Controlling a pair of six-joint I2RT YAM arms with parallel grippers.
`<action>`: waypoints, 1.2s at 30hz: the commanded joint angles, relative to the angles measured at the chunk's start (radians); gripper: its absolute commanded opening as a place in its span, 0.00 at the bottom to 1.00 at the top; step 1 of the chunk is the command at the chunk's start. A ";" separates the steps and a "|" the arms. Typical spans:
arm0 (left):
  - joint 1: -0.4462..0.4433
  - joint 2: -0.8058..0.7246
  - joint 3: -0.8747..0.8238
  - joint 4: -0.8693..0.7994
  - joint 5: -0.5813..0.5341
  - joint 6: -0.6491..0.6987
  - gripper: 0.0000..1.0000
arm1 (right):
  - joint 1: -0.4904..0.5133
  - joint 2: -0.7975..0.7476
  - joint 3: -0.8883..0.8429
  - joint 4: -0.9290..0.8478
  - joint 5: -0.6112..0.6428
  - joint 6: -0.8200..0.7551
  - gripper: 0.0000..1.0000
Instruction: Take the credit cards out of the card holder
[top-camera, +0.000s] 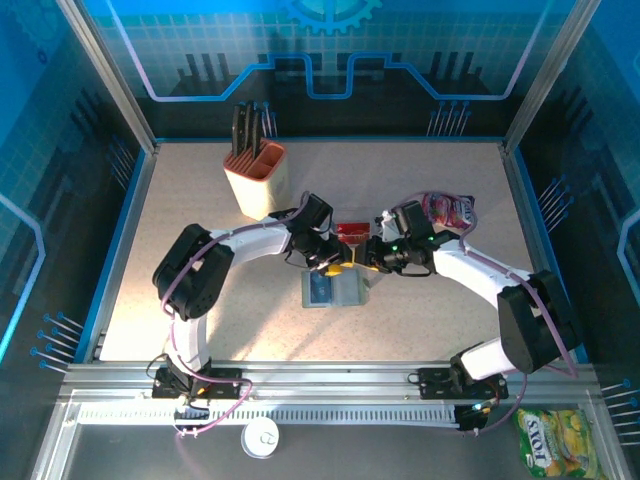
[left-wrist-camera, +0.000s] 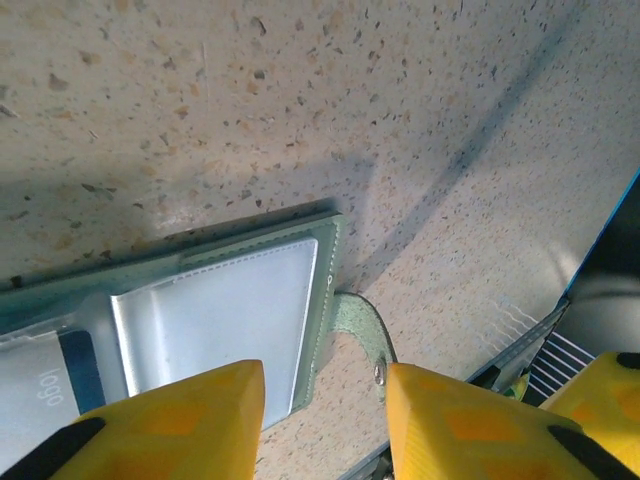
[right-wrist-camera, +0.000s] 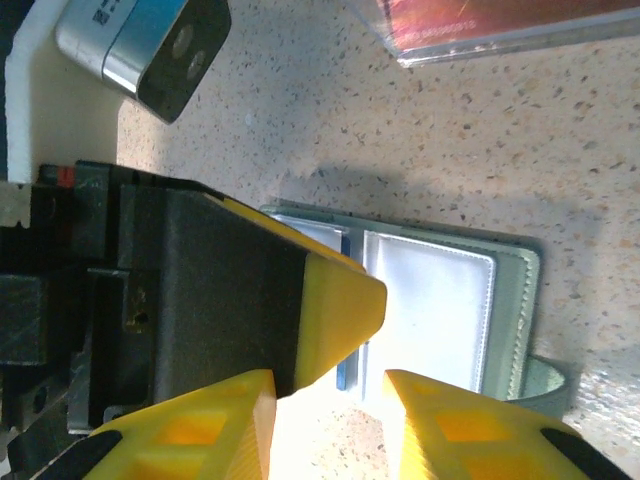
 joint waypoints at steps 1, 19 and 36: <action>0.025 -0.076 -0.059 0.040 0.016 0.007 0.36 | 0.036 0.024 0.026 -0.025 -0.013 0.015 0.35; 0.116 -0.259 -0.349 0.062 -0.042 0.034 0.12 | 0.175 0.198 0.080 0.073 0.004 0.080 0.34; 0.141 -0.234 -0.429 0.092 -0.030 0.056 0.01 | 0.225 0.313 0.148 0.052 0.017 0.076 0.33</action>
